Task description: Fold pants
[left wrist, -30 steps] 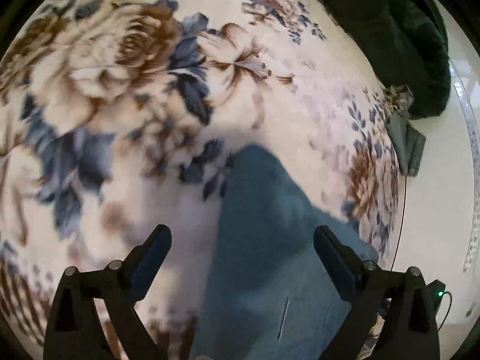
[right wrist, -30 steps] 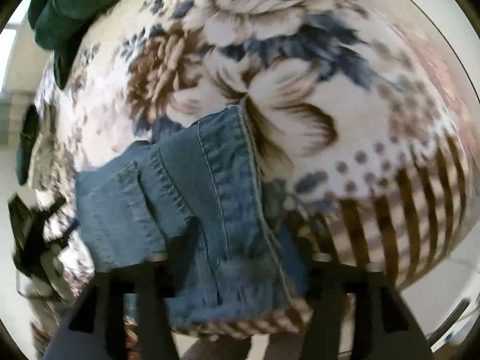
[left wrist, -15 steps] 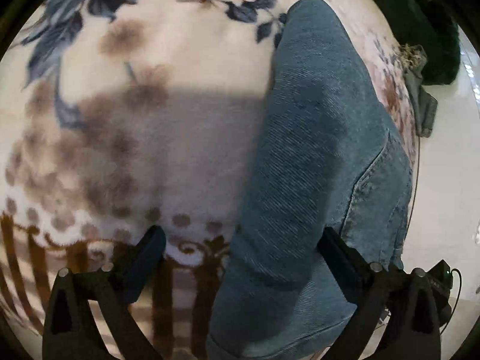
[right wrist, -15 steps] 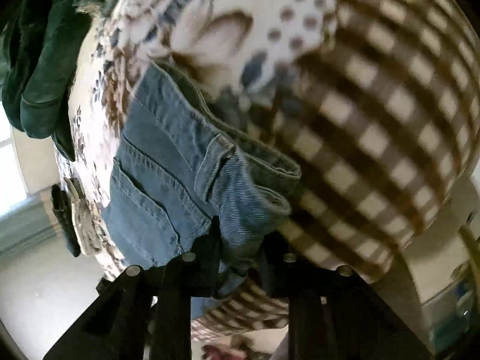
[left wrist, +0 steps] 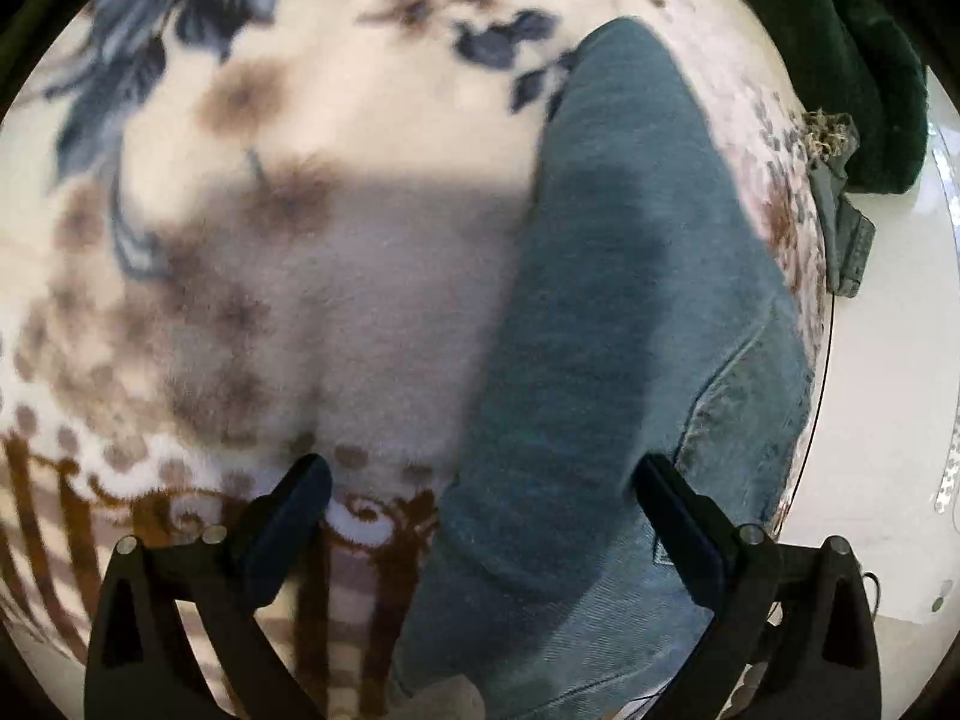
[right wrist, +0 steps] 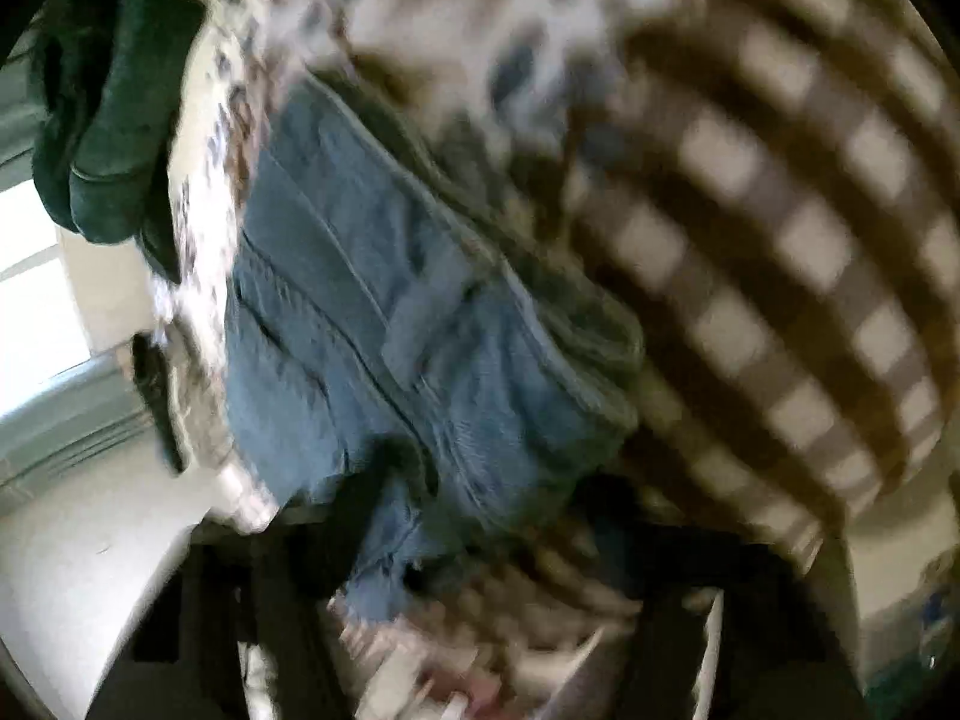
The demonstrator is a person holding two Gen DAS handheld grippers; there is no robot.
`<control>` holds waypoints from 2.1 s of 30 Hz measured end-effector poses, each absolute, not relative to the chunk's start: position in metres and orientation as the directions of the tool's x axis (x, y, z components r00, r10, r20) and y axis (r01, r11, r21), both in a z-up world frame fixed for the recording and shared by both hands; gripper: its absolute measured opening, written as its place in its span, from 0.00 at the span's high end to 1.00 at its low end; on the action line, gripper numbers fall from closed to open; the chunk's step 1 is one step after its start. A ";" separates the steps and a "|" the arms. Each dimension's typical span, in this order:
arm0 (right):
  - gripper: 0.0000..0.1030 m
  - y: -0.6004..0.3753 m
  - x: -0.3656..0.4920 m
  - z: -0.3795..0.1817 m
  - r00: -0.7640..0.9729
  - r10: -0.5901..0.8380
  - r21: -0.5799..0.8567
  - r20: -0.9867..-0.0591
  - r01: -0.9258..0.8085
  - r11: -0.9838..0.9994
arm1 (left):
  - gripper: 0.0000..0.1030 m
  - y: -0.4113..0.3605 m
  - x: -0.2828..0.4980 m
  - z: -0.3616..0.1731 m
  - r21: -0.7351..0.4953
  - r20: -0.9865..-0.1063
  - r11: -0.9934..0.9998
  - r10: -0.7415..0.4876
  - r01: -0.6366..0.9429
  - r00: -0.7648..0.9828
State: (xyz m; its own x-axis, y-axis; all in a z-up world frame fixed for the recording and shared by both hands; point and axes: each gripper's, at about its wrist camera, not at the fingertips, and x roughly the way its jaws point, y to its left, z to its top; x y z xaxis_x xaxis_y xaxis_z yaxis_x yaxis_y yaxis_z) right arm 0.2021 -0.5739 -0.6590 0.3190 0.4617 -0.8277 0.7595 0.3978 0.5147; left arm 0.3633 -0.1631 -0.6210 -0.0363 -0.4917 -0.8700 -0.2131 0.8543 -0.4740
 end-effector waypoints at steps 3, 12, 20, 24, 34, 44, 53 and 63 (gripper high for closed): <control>0.62 -0.555 0.213 -0.639 0.262 0.291 0.386 -0.920 0.735 0.558 | 0.00 -0.168 0.364 -0.607 -0.427 -0.902 0.890 -0.431 -0.158 0.014; 0.26 -0.554 0.197 -0.671 0.364 0.586 0.627 -0.724 0.702 0.338 | 0.00 -0.193 0.384 -0.625 -0.429 -0.902 0.893 -0.433 -0.134 0.004; 0.11 -0.531 0.231 -0.687 0.523 0.593 0.754 -0.612 0.613 0.238 | 0.00 -0.185 0.387 -0.628 -0.474 -0.877 0.868 -0.480 -0.148 -0.008; 0.12 -0.525 0.250 -0.674 0.592 0.614 0.828 -0.522 0.525 0.199 | 0.00 -0.178 0.386 -0.629 -0.490 -0.866 0.857 -0.499 -0.158 -0.020; 0.41 -0.499 0.279 -0.701 0.505 0.622 0.775 -0.599 0.560 0.292 | 0.00 -0.177 0.387 -0.631 -0.511 -0.855 0.844 -0.519 -0.162 -0.006; 0.66 -0.488 0.291 -0.664 0.477 0.548 0.718 -0.687 0.561 0.412 | 0.68 -0.160 0.381 -0.596 -0.641 -0.767 0.755 -0.637 -0.142 0.076; 0.68 -0.493 0.291 -0.600 0.490 0.542 0.729 -0.683 0.492 0.475 | 0.73 -0.159 0.384 -0.550 -0.647 -0.763 0.752 -0.638 -0.125 0.108; 0.68 -0.482 0.321 -0.533 0.487 0.567 0.747 -0.664 0.406 0.526 | 0.73 -0.137 0.405 -0.486 -0.657 -0.752 0.740 -0.633 -0.143 0.183</control>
